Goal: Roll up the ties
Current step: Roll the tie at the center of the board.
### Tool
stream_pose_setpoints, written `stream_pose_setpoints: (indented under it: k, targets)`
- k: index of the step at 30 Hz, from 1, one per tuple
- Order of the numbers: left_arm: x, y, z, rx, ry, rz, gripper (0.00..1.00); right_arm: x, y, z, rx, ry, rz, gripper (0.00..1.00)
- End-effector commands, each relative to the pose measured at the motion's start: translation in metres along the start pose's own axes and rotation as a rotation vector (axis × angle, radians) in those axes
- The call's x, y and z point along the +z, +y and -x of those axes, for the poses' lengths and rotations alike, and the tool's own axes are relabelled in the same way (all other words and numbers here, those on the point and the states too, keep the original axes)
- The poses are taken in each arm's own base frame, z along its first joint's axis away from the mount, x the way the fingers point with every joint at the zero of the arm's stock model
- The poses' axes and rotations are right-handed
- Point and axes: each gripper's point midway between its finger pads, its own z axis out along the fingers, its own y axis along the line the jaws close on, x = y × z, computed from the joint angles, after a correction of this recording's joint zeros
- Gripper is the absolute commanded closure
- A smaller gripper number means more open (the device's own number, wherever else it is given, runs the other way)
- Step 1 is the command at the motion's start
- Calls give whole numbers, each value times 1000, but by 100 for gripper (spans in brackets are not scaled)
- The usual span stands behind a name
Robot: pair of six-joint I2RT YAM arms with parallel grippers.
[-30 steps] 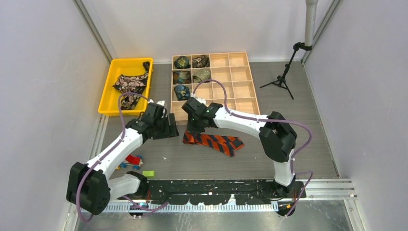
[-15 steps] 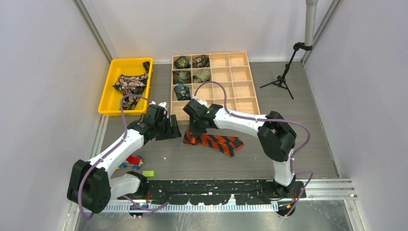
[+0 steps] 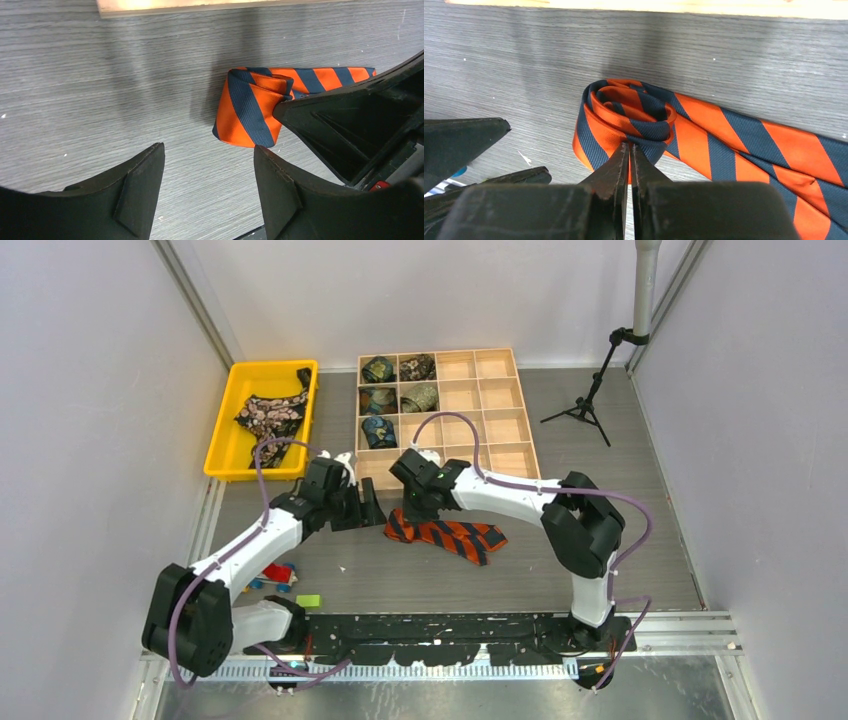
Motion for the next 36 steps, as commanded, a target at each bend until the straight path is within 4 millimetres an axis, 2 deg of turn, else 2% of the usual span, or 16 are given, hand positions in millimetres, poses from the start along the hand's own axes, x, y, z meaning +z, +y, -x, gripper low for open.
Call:
stream_pose_setpoints:
  k: [1, 12, 16, 36]
  targets:
    - [7, -14, 10, 23, -31, -90, 31, -15, -2, 12, -3, -54, 15, 90]
    - [26, -38, 1, 27, 41, -256, 29, -11, -10, 7, 8, -47, 11, 91]
    - [31, -39, -4, 21, 63, -273, 29, -9, -13, 5, 11, -43, 9, 91]
    - [56, -54, -24, -77, 172, -412, 43, -8, -23, 1, 30, -44, 0, 91]
